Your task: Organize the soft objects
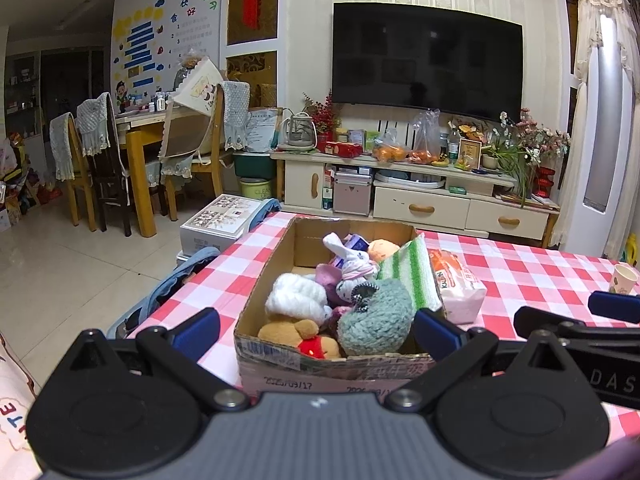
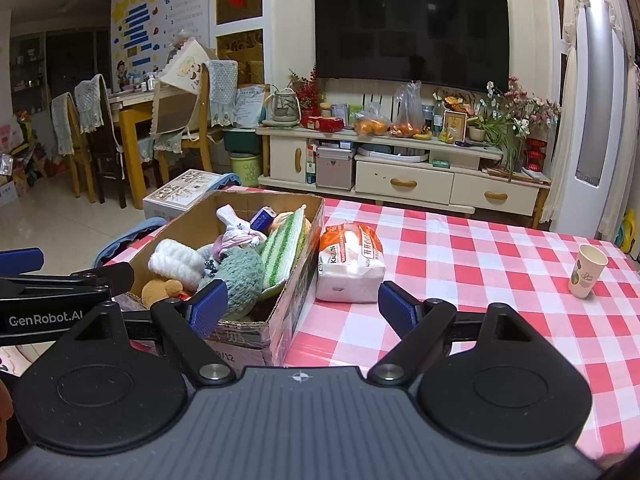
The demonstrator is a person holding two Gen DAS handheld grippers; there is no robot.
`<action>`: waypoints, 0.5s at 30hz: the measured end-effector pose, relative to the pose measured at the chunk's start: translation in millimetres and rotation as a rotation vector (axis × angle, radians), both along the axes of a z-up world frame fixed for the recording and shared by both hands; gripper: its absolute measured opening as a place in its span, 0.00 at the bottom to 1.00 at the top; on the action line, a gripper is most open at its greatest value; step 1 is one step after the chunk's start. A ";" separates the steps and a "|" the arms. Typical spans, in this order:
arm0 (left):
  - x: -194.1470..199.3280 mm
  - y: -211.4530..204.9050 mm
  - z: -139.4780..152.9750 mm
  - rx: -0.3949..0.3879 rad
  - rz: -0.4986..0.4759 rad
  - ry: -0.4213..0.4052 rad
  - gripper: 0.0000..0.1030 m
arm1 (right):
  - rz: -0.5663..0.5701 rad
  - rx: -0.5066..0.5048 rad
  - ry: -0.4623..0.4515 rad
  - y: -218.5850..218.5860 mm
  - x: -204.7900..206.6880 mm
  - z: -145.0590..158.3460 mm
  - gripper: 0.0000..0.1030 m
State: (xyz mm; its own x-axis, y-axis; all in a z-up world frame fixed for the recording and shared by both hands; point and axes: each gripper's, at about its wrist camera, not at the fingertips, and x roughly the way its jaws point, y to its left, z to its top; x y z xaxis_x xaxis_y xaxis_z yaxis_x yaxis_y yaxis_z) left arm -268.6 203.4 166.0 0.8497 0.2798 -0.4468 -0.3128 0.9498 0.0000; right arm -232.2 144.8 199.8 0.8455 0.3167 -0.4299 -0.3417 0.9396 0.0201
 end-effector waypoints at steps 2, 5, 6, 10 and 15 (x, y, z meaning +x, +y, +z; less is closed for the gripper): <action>-0.5 0.5 -0.2 -0.002 0.001 0.000 0.99 | -0.001 -0.002 -0.002 0.1 -0.3 -0.4 1.00; -0.6 0.6 -0.8 -0.005 0.003 0.000 0.99 | -0.002 -0.003 -0.005 -0.7 0.2 -1.3 1.00; -0.4 0.7 -1.2 -0.005 0.004 0.000 0.99 | -0.003 -0.003 -0.004 -1.2 -0.1 -1.8 1.00; 1.7 -0.1 -3.7 -0.007 0.006 0.007 0.99 | -0.005 0.001 0.002 -2.7 0.5 -4.5 1.00; 6.2 -2.8 -8.3 -0.001 0.001 0.017 0.99 | -0.010 0.011 0.016 -4.5 1.7 -8.8 1.00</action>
State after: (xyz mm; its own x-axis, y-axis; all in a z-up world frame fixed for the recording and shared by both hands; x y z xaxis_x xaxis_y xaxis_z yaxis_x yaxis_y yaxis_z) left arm -262.4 200.6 157.7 0.8417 0.2803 -0.4615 -0.3140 0.9494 0.0041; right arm -230.5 140.3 191.0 0.8415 0.3135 -0.4400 -0.3323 0.9425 0.0361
